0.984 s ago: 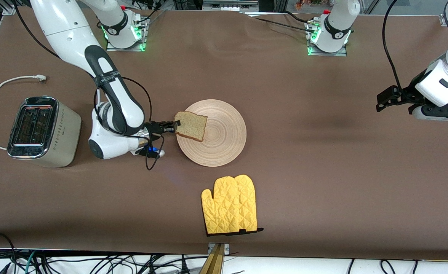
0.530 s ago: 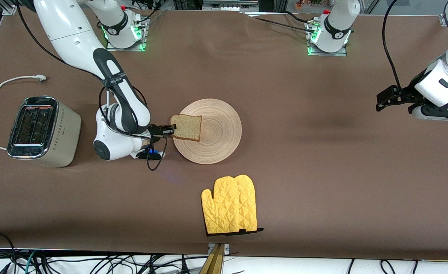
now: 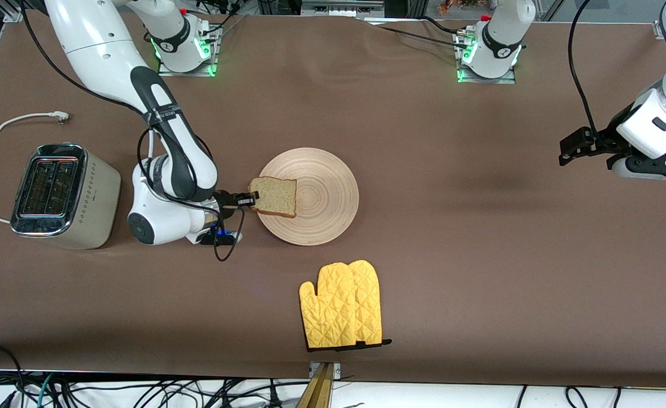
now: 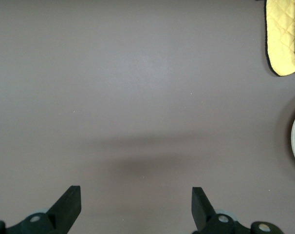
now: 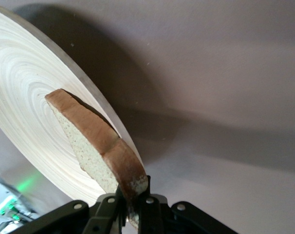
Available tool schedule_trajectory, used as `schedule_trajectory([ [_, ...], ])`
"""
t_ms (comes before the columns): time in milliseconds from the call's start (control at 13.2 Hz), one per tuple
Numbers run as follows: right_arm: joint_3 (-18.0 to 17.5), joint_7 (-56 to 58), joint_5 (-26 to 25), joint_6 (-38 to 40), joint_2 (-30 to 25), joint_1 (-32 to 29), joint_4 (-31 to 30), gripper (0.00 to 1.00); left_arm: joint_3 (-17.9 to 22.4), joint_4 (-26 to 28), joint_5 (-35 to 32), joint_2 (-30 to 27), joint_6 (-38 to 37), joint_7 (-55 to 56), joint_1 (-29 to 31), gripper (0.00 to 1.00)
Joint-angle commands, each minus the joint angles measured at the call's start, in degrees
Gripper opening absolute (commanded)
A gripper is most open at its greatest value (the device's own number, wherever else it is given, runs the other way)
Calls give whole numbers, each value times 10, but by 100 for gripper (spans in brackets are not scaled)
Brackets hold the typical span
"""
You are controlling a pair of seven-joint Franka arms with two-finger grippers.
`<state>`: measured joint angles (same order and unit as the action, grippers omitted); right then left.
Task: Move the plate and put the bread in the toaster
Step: 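Slide the bread slice off the plate with the right gripper, then lift and carry the bread slice above the toaster slot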
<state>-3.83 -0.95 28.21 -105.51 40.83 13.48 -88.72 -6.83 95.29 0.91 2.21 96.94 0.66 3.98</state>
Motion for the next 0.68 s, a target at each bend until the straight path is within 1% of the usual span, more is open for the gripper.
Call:
schedule_trajectory([
  [0,1,-2,-51,15,-7,1,19,0,-2,-10,3,3,-9,-1,1,100],
  [151,-1,-3,-101,15,-7,9,28,0,-2,-10,3,3,-9,-1,1,100],
  [303,-2,-4,-126,14,-7,14,29,0,-2,-10,3,3,-9,-1,1,100],
  [378,-2,-3,-129,14,-8,15,29,0,-2,-10,3,3,-9,-1,1,100],
  [530,1,1,-132,24,-14,6,51,0,-2,-10,3,3,-9,-1,1,100],
  [606,5,0,-132,55,-15,-2,70,0,-2,-10,3,3,-9,-1,1,100],
])
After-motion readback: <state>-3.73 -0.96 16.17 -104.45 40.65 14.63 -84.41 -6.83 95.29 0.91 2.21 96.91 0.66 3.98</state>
